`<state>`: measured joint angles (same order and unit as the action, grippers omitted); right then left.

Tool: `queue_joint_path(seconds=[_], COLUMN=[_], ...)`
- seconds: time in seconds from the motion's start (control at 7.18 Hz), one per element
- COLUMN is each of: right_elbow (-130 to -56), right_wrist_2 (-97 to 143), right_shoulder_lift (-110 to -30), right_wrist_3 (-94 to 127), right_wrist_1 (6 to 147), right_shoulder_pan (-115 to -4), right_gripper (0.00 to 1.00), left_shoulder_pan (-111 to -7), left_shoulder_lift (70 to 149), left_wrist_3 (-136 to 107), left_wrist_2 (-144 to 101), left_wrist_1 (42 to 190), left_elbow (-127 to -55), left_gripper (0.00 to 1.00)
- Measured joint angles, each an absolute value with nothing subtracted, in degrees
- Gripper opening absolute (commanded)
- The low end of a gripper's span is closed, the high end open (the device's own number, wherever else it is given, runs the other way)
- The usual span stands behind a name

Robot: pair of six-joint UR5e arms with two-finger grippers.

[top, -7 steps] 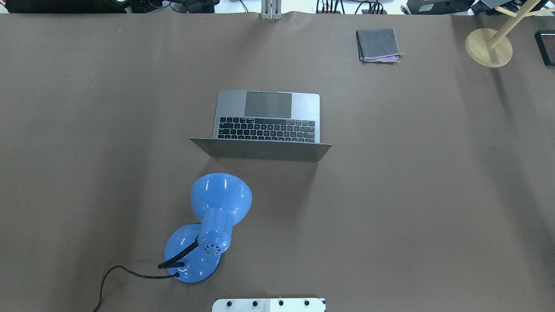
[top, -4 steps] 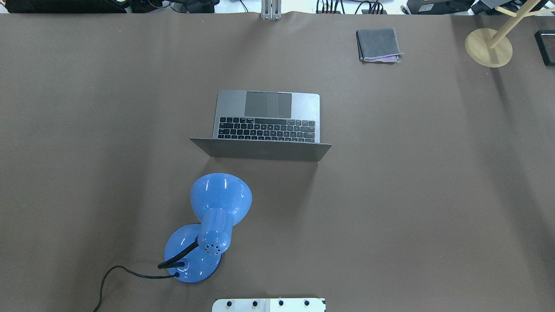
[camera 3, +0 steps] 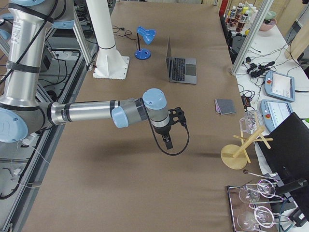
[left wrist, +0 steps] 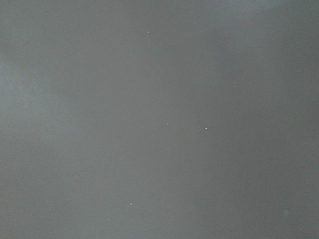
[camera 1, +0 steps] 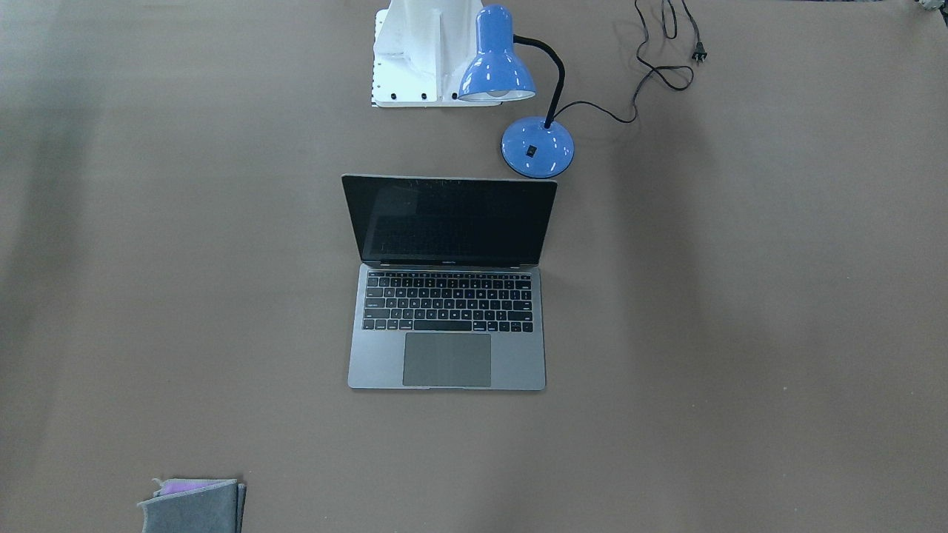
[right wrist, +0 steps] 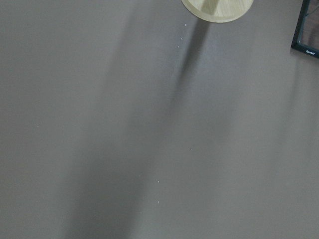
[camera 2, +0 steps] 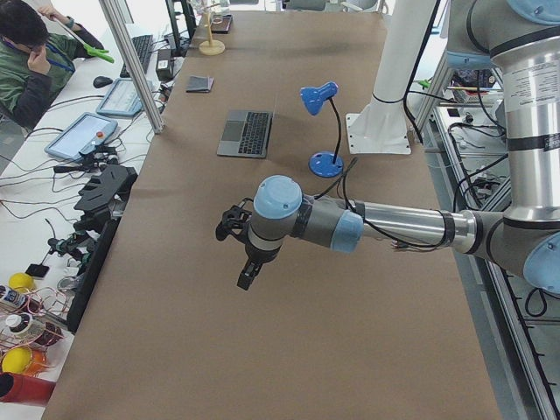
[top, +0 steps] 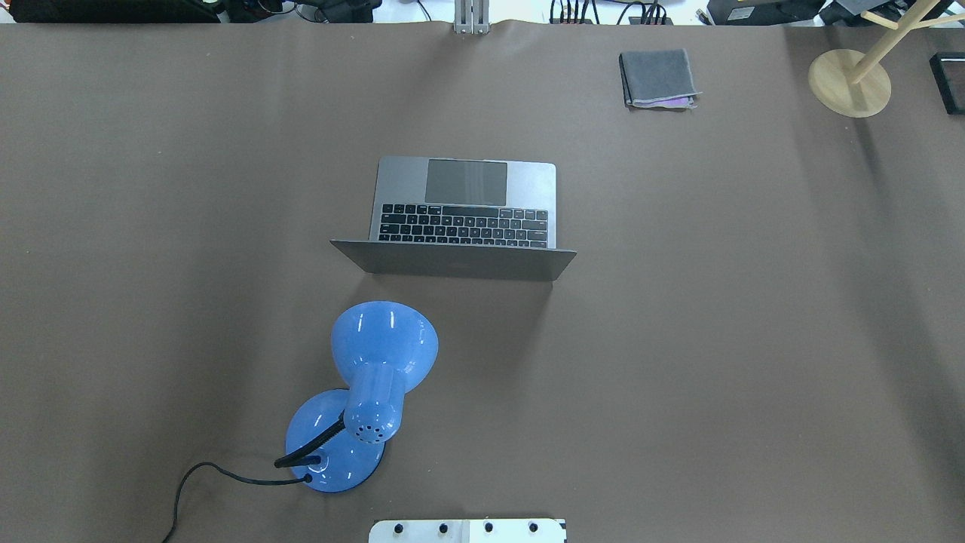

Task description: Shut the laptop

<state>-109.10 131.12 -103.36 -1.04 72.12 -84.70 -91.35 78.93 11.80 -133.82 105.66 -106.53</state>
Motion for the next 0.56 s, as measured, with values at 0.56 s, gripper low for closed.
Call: queue_joint_path(seconds=[0.56], right_elbow=[-109.08], right_wrist_2=[131.85], right_shoulder_lift=[-103.06], right_wrist_3=[-0.5], right_wrist_1=[66.34], right_shoulder_pan=[-84.53], right_gripper=[0.99], left_shoulder_pan=[-91.32], left_shoulder_lift=[83.21], left_wrist_3=[3.69], left_wrist_2=[-134.46], left_wrist_1=[118.39], left_elbow=[-102.3], left_gripper=[0.99])
